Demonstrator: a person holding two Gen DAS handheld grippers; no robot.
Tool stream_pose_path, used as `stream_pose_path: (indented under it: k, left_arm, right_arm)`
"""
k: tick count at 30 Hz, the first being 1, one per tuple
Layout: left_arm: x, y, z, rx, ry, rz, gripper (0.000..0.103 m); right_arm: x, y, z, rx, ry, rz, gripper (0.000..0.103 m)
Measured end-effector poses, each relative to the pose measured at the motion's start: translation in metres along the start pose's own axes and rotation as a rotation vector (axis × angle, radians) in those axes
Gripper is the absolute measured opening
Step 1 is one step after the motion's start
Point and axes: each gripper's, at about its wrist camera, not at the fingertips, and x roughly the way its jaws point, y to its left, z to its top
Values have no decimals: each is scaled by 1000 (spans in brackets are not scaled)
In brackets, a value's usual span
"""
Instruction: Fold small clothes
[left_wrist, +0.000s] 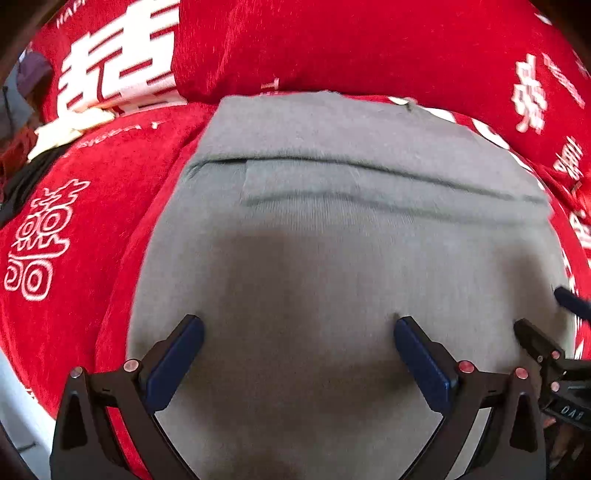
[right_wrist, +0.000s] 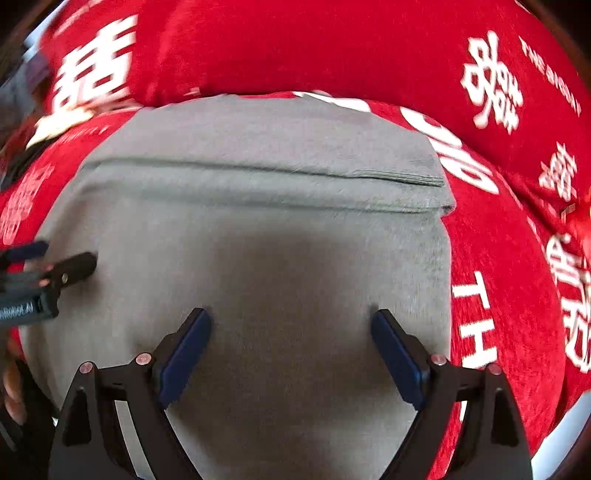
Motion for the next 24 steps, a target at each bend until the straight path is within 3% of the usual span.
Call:
stream_pose_path:
  k: [5,10,13,15,17,20,24]
  left_arm:
    - [-21,9,-54,17,-17,-8,103]
    - [-24,16,-72,11,23,-8,103]
    - [-23,20,-76,-3,69,-22,103]
    - [-23,24,-74,-5,119,-39,103]
    - [-27,34,-73,-10,154,-46,103]
    - [-37,59,-74,-55,128,15,103]
    - [-48,89,-73,-150,78,8,103]
  right_arm:
    - [-21,10,-50,-105,-53,7,92]
    - [-29,8,-65,-164,10,37,93]
    - [-21,26,-78,-376,105,-17,103]
    - [-22,38,-92,-521,129,-63,103]
    - [-24,36,-99,-527,161,-64,103]
    - [-32,21,-102,-423,191,-59,103]
    - [-47,11,-82,-303,123,-36,103]
